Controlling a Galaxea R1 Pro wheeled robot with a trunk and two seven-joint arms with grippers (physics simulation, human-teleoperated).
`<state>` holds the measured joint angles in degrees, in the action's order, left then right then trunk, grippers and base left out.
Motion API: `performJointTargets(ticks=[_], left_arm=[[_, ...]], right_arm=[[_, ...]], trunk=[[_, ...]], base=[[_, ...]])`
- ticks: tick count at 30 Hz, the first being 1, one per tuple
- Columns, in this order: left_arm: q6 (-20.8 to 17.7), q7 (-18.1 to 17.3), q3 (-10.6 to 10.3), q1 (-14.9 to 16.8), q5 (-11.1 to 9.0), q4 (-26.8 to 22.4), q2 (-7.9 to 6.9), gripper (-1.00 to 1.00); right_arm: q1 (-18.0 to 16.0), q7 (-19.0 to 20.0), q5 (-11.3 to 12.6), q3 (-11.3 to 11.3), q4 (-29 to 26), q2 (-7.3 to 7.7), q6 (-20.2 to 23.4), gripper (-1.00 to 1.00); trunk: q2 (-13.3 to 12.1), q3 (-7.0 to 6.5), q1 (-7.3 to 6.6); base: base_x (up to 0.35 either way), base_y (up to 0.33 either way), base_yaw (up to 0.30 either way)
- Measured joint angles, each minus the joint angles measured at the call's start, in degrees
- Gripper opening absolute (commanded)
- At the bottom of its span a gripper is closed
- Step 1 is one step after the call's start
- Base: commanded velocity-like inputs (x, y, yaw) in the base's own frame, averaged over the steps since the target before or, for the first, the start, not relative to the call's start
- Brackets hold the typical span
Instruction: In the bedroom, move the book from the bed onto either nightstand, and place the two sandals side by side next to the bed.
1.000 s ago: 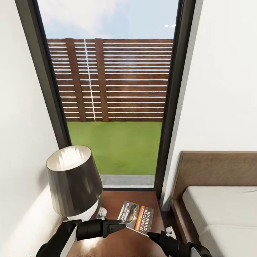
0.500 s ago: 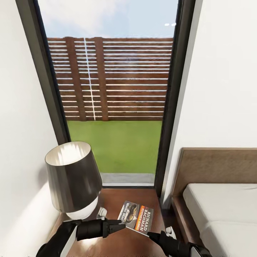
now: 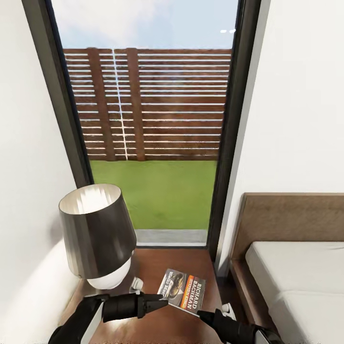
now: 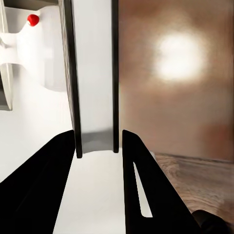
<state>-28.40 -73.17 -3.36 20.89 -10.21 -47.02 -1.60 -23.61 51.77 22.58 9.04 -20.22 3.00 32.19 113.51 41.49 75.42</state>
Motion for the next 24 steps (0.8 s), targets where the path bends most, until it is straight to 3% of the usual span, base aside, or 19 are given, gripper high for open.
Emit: performJointTargets(ticks=[24], left_arm=[[0.00,0.00,0.00,0.00,0.00,0.00,0.01,1.00]], right_arm=[[0.00,-0.05,-0.01,0.00,0.00,0.00,-0.01,-1.00]], trunk=[[9.63,4.31,5.27]], base=[[0.000,0.000,0.000]])
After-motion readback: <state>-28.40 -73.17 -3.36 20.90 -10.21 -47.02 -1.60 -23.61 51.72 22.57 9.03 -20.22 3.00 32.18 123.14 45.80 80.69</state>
